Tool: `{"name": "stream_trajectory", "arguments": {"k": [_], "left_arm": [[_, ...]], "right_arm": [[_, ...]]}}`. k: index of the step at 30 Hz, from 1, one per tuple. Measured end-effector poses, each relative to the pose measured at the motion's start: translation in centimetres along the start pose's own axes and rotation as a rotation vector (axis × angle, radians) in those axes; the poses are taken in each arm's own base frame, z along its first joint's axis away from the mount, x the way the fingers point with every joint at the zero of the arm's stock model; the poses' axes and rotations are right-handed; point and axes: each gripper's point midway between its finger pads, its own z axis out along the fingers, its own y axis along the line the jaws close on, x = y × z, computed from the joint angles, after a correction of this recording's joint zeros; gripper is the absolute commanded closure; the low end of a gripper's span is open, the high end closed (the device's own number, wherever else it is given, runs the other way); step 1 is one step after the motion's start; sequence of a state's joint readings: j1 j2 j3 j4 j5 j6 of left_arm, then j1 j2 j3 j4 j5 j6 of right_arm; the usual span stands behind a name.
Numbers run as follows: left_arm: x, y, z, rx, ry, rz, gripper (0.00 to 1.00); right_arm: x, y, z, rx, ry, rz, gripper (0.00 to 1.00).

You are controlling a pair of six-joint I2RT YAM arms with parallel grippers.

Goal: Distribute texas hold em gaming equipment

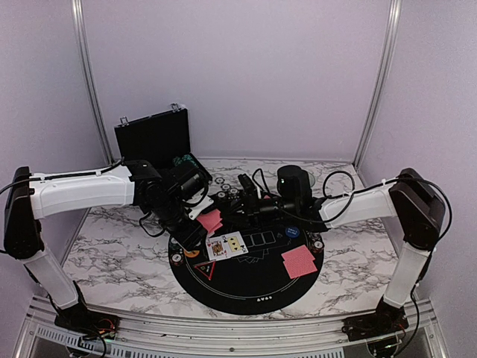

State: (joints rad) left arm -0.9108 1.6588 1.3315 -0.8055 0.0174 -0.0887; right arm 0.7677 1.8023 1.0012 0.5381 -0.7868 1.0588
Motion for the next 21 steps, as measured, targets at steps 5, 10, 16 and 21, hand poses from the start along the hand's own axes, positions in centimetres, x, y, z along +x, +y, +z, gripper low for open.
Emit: {"name": "stream_trajectory", "arguments": {"k": [5,10,16,21], "left_arm": [[0.0,0.0,0.0,0.0,0.0,0.0,0.5],[0.0,0.0,0.0,0.0,0.0,0.001,0.5],[-0.01,0.0,-0.01,0.0,-0.001,0.002,0.5],[0.02,0.01,0.0,0.0,-0.004,0.001,0.5]], "right_arm": [[0.22,0.07,0.14,-0.001,0.005,-0.011,1.0],[0.31,0.03,0.19,0.002,0.008,-0.013,1.0],[0.35,-0.05,0.19,0.005,0.009,-0.009,1.0],[0.34,-0.02,0.2,0.006,0.011,-0.007,1.0]]}}
